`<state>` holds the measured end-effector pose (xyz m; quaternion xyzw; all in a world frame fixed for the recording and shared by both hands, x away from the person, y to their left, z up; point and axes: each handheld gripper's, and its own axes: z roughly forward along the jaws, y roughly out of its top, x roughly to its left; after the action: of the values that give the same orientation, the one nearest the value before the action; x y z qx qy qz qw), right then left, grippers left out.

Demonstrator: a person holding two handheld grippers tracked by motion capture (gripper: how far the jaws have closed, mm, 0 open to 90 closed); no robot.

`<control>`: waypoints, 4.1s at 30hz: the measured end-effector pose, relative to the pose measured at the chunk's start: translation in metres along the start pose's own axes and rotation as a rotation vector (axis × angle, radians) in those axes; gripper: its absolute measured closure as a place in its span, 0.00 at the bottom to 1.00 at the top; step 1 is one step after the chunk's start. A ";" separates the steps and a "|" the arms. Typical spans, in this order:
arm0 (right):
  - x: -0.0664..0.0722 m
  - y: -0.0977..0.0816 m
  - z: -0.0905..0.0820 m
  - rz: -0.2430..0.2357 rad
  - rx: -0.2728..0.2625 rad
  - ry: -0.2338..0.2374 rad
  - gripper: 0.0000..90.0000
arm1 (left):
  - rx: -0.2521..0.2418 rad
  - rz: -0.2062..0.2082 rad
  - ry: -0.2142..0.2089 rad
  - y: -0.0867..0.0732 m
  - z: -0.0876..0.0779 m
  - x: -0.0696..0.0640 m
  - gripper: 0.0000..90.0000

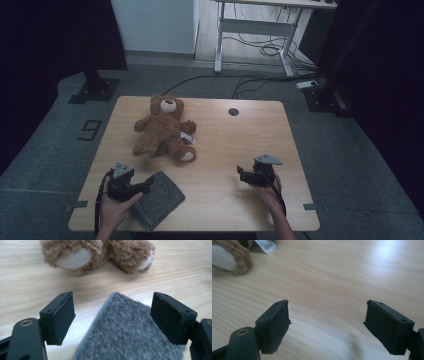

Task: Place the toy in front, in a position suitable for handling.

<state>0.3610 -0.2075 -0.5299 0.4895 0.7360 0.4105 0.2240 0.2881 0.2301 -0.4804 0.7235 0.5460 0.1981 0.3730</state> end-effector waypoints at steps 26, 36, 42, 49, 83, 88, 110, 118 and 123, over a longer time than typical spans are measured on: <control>0.058 0.092 0.108 -0.095 0.058 0.170 0.23 | 0.058 -0.020 0.061 0.053 0.059 0.041 0.19; 0.066 0.112 0.140 -0.068 0.046 0.221 0.26 | 0.073 -0.034 0.057 0.062 0.073 0.042 0.24; 0.070 0.121 0.159 -0.072 0.024 0.230 0.31 | 0.064 -0.054 0.040 0.062 0.078 0.040 0.30; 0.081 0.134 0.182 -0.112 0.040 0.251 0.33 | 0.070 -0.078 0.028 0.062 0.081 0.039 0.34; 0.095 0.134 0.208 -0.146 0.091 0.278 0.80 | -0.003 -0.092 0.031 0.057 0.070 0.046 0.66; 0.098 0.138 0.203 -0.131 0.049 0.275 0.81 | -0.007 -0.081 0.024 0.061 0.065 0.049 0.67; 0.055 0.159 0.073 -0.011 -0.324 0.378 0.83 | -0.082 0.015 -0.033 0.100 0.058 0.020 0.70; 0.036 0.129 0.045 -0.022 -0.314 0.334 0.83 | -0.046 0.073 -0.053 0.108 0.070 -0.001 0.70; 0.031 0.117 0.035 -0.015 -0.311 0.330 0.83 | -0.047 0.085 -0.068 0.112 0.069 -0.005 0.70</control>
<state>0.4362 -0.1443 -0.4515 0.3696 0.6942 0.5919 0.1767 0.4068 0.1889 -0.4394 0.7432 0.4972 0.2019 0.3995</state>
